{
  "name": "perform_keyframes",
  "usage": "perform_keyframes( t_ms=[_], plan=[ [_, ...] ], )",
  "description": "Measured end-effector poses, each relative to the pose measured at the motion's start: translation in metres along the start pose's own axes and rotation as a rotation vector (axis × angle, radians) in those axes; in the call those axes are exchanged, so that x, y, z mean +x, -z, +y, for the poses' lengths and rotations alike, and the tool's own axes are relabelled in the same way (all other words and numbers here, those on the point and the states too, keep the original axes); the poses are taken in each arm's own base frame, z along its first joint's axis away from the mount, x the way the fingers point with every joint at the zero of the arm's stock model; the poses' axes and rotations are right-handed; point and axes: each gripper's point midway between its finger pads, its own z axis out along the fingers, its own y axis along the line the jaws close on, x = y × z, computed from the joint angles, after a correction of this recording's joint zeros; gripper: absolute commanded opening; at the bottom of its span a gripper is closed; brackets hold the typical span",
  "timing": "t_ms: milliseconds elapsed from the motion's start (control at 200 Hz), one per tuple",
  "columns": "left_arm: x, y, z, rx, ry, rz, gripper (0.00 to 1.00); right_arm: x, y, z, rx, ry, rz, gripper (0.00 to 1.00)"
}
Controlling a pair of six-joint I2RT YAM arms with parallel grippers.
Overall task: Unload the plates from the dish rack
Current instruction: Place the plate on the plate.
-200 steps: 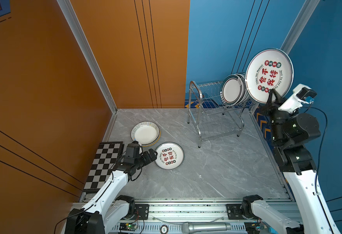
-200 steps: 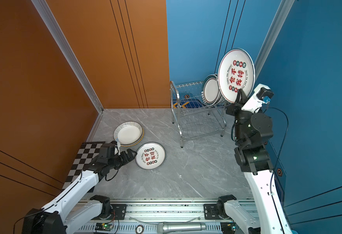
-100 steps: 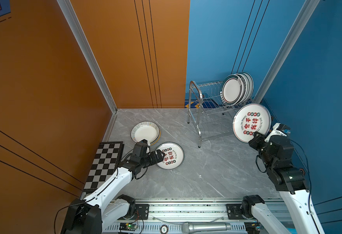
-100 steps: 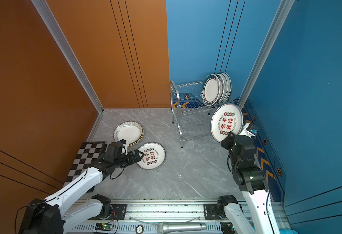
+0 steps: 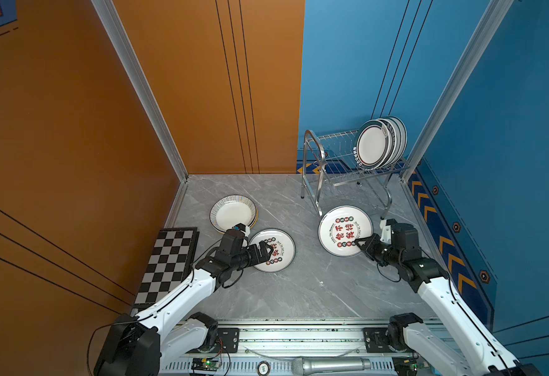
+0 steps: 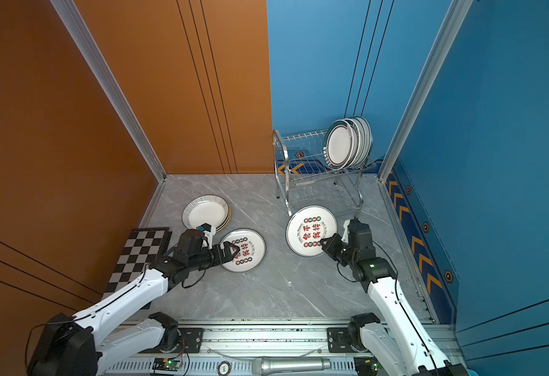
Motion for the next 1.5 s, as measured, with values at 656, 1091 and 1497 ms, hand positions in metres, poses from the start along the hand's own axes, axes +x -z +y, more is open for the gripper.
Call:
perform_keyframes(
  t_ms=[656, 1091, 1497],
  plan=[
    [0.009, -0.012, -0.022, 0.123, 0.028, 0.018, 0.87, 0.106, -0.098, 0.047, -0.162, 0.006, 0.293, 0.0],
    [0.016, -0.017, -0.014, 0.103, 0.046, 0.042, 0.67, 0.157, -0.162, 0.053, -0.245, -0.135, 0.401, 0.0],
    [0.006, 0.002, -0.013, 0.11, 0.05, -0.003, 0.66, 0.151, -0.155, 0.076, -0.323, -0.129, 0.395, 0.0]
  ],
)
